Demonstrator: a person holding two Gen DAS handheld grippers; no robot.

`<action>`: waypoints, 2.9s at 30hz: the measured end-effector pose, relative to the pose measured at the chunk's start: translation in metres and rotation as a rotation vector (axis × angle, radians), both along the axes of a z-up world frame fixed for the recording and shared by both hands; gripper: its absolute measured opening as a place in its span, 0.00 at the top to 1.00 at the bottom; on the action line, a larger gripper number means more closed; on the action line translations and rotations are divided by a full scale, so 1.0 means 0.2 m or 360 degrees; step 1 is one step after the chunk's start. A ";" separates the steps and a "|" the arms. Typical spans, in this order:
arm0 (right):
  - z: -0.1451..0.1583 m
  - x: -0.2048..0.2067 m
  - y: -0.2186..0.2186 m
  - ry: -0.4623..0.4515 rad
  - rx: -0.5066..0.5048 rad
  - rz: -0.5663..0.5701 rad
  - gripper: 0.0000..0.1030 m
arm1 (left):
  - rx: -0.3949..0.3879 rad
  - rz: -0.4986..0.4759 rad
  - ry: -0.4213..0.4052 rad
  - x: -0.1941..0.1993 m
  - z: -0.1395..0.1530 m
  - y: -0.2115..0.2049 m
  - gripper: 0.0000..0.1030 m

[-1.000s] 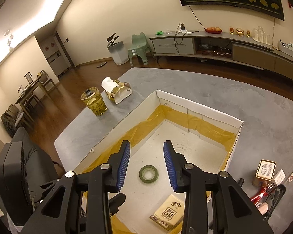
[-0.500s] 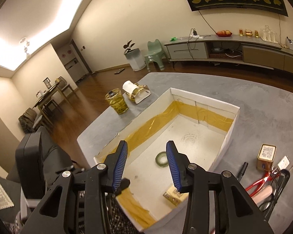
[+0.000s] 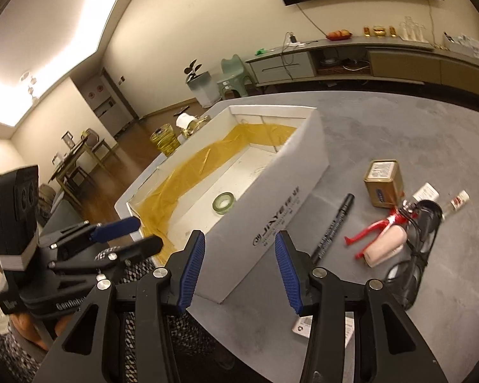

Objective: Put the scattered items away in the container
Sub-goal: 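Move both tools back toward the remaining items on the table, then grasp the staples box with the left tool while the right tool grasps the pink stapler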

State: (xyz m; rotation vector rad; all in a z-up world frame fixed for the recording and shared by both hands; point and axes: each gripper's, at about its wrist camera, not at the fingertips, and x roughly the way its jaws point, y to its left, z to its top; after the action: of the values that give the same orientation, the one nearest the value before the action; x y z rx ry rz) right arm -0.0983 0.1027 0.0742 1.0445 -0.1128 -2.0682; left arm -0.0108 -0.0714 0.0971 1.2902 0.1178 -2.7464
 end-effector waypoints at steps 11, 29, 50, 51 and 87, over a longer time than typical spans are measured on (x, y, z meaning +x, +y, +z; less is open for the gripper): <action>0.05 -0.12 0.28 -0.0011 0.0018 -0.0231 0.54 | -0.0067 -0.0235 -0.0073 -0.08 -0.07 0.36 0.44; -0.18 -0.33 0.56 -0.0193 0.0158 -0.0452 0.48 | -0.0066 -0.0652 -0.0391 -0.26 -0.59 0.75 0.44; -0.58 -0.53 0.37 -0.0604 0.0018 -0.0349 0.48 | 0.0274 -0.0284 -0.0253 -0.42 -0.64 0.37 0.44; -0.61 -0.54 0.37 -0.0636 0.0018 -0.0355 0.53 | 0.0276 -0.0327 -0.0247 -0.41 -0.64 0.39 0.44; -0.61 -0.66 0.41 -0.0354 0.0346 -0.0572 0.74 | 0.0089 -0.0380 -0.0262 -0.50 -0.69 0.55 0.44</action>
State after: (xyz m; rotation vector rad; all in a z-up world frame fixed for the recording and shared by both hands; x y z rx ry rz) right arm -0.2297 0.1851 -0.0481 1.4765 -0.2044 -2.3138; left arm -0.1108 0.0392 -0.0417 1.6381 0.0287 -2.8304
